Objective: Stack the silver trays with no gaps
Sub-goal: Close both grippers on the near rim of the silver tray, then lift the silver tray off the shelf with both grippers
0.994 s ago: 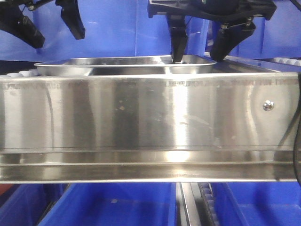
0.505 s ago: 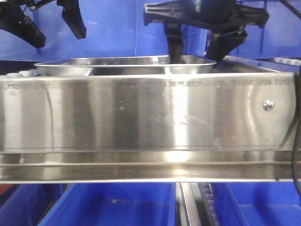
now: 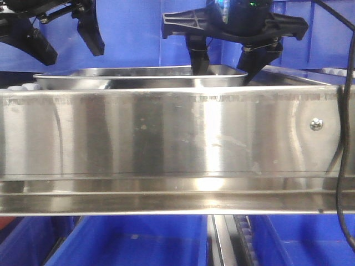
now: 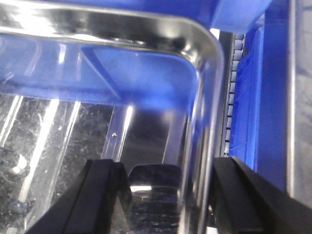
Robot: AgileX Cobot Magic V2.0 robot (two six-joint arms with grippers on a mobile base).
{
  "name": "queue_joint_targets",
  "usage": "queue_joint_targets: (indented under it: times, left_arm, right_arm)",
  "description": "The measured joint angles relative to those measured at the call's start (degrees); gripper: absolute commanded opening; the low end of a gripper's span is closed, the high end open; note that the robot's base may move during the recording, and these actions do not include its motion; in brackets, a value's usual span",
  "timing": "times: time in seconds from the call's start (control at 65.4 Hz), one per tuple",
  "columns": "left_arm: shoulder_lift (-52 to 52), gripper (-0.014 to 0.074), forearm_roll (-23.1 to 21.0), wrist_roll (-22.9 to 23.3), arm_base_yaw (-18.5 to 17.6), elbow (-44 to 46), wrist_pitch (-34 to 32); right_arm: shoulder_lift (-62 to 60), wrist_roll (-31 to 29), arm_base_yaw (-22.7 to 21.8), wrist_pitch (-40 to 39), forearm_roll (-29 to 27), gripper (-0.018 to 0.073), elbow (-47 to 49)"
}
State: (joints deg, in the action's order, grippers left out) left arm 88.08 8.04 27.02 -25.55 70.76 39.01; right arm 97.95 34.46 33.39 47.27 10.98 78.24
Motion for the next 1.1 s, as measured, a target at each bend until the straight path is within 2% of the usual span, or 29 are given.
queue_joint_targets:
  times: [0.643,0.765,0.826,0.887,1.071,1.102]
  left_arm:
    - [3.42,0.0369,1.01,0.0,0.0,0.0,2.88]
    - [3.95,0.0364,1.01,0.0,0.0,0.0,2.92]
    - [3.95,0.0335,1.01,0.0,0.0,0.0,2.92]
    - [3.95,0.0269,1.01,0.0,0.0,0.0,2.92]
    - [3.95,-0.0038,1.71,0.0,0.24,0.0,3.38]
    - [3.95,-0.0022,2.21,0.0,0.36,0.0,3.63]
  right_arm:
    - [0.0,0.0,0.0,-0.11,0.0,0.0296,0.0]
    - [0.0,0.0,0.0,-0.11,0.0,0.0262,0.0]
    - [0.0,0.0,0.0,-0.11,0.0,0.024,0.0]
    - [0.0,0.0,0.0,-0.11,0.1,0.0218,0.0]
    - [0.09,0.0,0.0,0.41,0.54,0.0118,0.0]
    - [0.13,0.0,0.0,0.69,0.69,0.0092,0.0]
